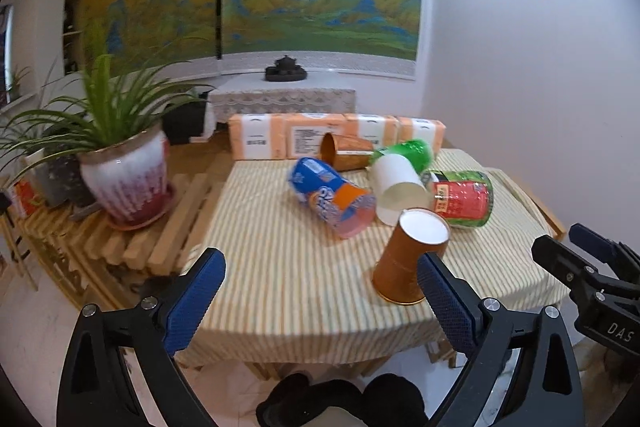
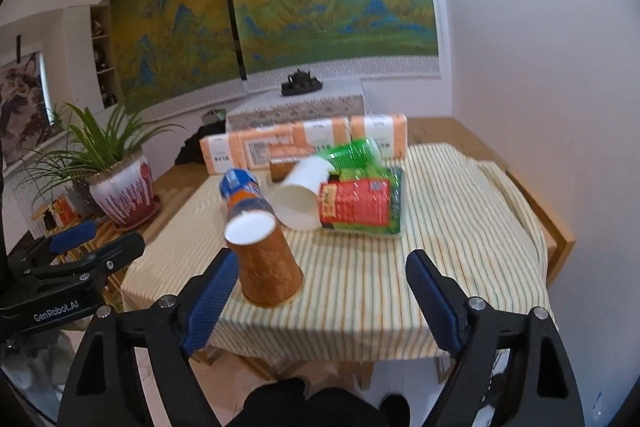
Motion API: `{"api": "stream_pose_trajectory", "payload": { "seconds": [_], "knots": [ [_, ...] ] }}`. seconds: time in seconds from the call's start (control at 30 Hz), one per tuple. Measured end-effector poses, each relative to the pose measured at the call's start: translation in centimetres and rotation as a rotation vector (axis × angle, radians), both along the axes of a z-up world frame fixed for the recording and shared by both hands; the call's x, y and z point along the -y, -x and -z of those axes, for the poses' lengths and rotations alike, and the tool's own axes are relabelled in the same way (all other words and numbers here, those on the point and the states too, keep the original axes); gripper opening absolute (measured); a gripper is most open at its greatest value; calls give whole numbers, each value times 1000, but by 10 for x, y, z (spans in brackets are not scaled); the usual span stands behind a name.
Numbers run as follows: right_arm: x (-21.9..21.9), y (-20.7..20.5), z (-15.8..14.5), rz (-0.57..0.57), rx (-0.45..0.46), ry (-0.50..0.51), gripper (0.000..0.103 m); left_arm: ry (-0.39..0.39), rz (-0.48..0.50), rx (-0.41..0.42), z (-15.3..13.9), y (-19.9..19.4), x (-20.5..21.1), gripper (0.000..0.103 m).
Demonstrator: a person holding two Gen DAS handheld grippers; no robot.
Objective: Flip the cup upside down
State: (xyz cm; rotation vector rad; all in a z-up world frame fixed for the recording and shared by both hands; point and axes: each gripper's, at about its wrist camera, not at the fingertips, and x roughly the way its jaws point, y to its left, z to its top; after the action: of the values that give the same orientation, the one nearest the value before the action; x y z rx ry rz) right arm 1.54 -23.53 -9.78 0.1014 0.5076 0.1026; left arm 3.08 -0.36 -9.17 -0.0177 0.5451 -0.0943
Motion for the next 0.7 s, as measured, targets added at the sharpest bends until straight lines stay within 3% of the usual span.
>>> {"api": "stream_pose_trajectory", "payload": {
  "seconds": [0.7],
  "knots": [
    [-14,20,-7,25,83,38,90,-8,-65,48,-11,25,-4,102]
  ]
}}
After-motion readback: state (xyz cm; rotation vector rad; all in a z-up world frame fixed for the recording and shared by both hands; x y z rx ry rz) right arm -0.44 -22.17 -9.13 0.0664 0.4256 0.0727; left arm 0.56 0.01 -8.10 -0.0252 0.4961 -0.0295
